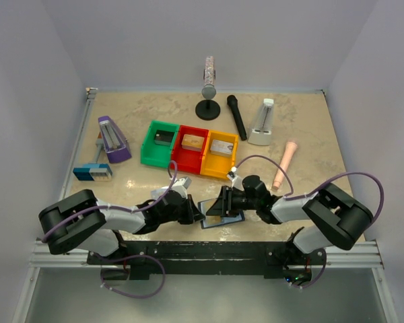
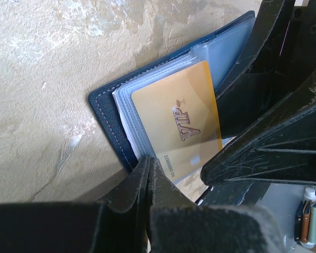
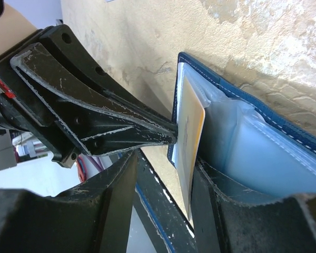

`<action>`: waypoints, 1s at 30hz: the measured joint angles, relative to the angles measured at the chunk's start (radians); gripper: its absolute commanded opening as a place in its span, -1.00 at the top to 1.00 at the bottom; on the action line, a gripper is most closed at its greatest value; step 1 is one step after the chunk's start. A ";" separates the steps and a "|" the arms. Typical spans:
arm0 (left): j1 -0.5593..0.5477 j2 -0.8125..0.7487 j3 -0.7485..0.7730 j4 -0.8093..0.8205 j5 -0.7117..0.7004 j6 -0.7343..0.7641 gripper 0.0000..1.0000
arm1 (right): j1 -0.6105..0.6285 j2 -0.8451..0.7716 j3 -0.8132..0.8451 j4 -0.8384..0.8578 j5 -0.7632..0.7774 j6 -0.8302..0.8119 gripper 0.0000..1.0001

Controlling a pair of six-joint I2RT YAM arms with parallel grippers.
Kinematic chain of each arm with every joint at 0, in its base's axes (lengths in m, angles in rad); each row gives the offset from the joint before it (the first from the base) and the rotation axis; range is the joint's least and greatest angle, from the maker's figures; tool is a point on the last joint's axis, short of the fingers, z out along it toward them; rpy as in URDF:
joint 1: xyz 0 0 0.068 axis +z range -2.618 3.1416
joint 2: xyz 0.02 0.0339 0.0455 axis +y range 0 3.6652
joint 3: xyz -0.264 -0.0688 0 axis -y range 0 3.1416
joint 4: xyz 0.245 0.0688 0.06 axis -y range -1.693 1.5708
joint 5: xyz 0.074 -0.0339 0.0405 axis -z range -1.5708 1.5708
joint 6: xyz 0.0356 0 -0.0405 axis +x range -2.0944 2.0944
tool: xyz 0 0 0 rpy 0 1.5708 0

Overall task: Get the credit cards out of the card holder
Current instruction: Remove the credit card from the card holder.

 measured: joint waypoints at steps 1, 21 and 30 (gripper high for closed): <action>-0.001 -0.001 0.000 -0.001 0.000 0.000 0.95 | 0.000 -0.003 0.000 -0.005 0.000 -0.002 0.08; -0.003 -0.030 0.004 -0.057 -0.014 -0.001 1.00 | 0.006 -0.125 0.022 -0.186 0.026 -0.060 0.10; -0.003 -0.037 0.003 -0.068 -0.022 -0.018 1.00 | 0.005 -0.177 0.022 -0.239 0.035 -0.072 0.12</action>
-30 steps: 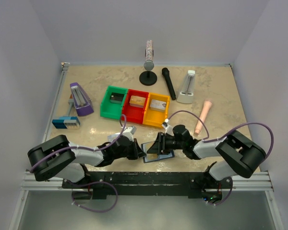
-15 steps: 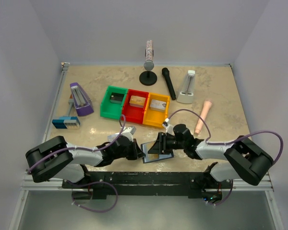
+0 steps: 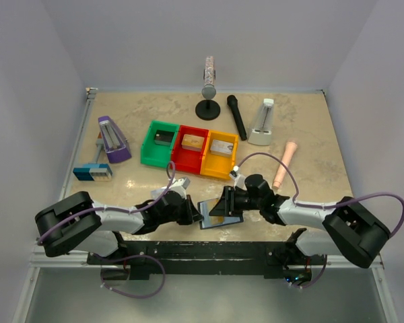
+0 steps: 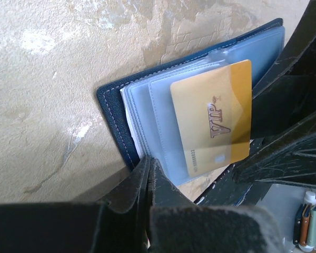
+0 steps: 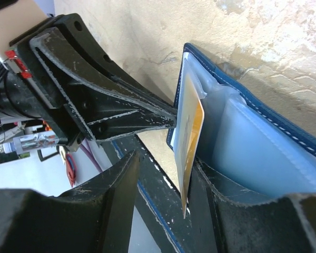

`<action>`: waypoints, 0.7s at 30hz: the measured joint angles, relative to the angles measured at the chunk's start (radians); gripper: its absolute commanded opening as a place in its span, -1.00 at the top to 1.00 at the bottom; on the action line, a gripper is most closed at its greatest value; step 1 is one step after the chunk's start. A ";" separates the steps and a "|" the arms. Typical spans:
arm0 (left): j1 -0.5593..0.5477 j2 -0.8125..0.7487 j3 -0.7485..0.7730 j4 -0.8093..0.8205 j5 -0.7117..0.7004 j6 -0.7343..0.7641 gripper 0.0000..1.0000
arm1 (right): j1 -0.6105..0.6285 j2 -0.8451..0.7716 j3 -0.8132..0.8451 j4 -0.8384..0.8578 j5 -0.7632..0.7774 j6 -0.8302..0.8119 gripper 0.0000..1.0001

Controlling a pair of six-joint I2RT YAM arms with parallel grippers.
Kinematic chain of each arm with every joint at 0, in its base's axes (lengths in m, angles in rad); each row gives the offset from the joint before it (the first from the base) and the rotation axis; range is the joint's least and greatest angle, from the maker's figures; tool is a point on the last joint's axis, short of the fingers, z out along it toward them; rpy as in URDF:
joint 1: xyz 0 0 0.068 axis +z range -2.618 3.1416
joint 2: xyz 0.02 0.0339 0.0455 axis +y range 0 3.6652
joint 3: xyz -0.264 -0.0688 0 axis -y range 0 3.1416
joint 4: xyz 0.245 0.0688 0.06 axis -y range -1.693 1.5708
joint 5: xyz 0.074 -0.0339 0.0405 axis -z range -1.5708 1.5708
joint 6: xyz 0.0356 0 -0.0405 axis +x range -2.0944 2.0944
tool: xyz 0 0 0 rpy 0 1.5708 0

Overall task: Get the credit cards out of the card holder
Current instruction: Remove the credit card from the card holder.

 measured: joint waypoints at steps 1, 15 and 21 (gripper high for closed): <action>0.000 0.000 0.000 0.000 0.000 -0.001 1.00 | 0.000 -0.008 0.000 -0.004 0.000 -0.002 0.13; 0.000 -0.022 -0.015 -0.006 -0.018 -0.011 1.00 | -0.007 -0.078 -0.001 -0.068 0.024 -0.026 0.24; 0.000 -0.028 -0.021 -0.006 -0.022 -0.011 1.00 | -0.018 -0.113 -0.002 -0.097 0.034 -0.039 0.30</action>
